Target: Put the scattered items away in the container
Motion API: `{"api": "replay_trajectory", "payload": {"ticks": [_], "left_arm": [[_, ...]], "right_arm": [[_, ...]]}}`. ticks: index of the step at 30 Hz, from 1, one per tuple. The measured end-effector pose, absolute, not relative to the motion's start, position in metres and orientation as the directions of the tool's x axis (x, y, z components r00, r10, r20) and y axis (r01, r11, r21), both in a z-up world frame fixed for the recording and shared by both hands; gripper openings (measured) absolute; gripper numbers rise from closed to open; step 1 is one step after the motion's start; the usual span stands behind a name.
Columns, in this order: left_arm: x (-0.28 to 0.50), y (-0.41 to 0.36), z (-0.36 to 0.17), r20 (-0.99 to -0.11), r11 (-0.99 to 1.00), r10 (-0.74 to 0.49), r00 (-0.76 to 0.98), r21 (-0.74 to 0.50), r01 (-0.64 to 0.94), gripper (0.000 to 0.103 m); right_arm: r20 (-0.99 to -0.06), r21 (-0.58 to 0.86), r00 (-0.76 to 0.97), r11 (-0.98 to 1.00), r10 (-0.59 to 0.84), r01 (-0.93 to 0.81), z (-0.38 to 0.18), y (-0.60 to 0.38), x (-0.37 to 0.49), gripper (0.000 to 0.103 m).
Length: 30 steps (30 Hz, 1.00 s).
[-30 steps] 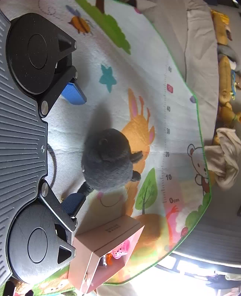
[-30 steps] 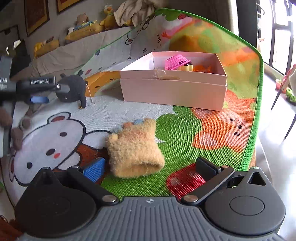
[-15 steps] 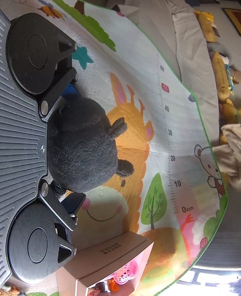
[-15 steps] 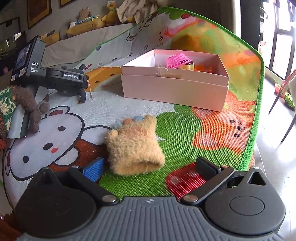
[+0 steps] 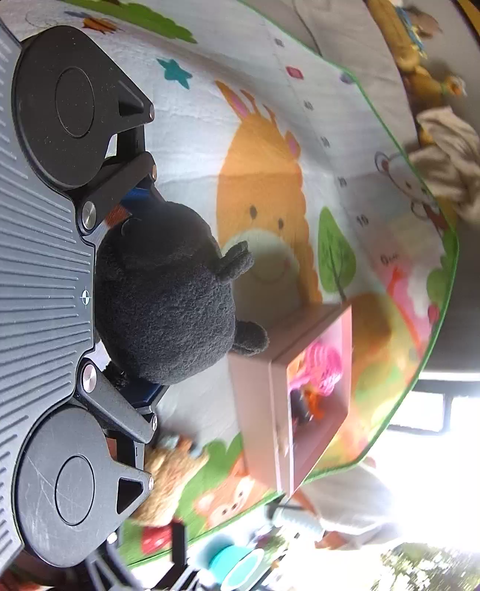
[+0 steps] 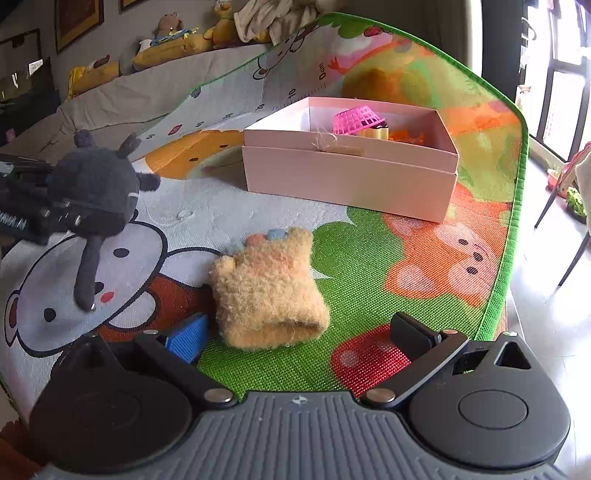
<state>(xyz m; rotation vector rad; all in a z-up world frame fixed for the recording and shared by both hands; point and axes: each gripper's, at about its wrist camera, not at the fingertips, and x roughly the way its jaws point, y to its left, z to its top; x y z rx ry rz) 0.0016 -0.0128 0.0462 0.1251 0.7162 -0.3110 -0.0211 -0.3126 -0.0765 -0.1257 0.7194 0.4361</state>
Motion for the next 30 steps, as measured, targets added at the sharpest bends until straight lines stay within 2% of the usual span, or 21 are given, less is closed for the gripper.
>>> {"api": "replay_trajectory", "payload": {"ticks": [4,8,10,15,23,28,30], "left_arm": [[-0.025,-0.045,0.039,-0.693,0.854,-0.312,0.65,0.095,0.511,0.092],[-0.03,-0.063,0.03,-0.714,0.791,-0.349,0.607,0.123,0.599,0.095],[-0.028,-0.065,0.028,-0.714,0.793,-0.345,0.609,0.125,0.597,0.096],[-0.032,-0.052,0.033,-0.709,0.835,-0.385,0.591,0.006,0.551,0.098],[-0.052,-0.035,0.021,-0.719,0.893,-0.359,0.595,-0.079,0.443,0.101],[-0.044,-0.031,0.023,-0.684,0.903,-0.383,0.621,-0.135,0.408,0.101],[-0.037,-0.033,0.027,-0.661,0.9,-0.401,0.634,-0.157,0.406,0.101]], "right_arm": [[-0.665,0.025,0.667,0.903,0.335,-0.429,-0.077,-0.312,-0.021,0.103],[-0.666,0.021,0.668,0.903,0.333,-0.429,-0.077,-0.311,-0.021,0.103],[-0.666,0.021,0.668,0.903,0.333,-0.429,-0.077,-0.311,-0.021,0.103],[-0.666,0.021,0.668,0.903,0.333,-0.429,-0.077,-0.311,-0.021,0.103],[-0.67,0.011,0.667,0.903,0.326,-0.43,-0.077,-0.31,-0.021,0.103],[-0.706,0.01,0.623,0.884,0.338,-0.468,-0.072,-0.313,-0.014,0.103],[-0.708,-0.025,0.649,0.908,0.28,-0.419,-0.068,-0.321,-0.01,0.103]]}}
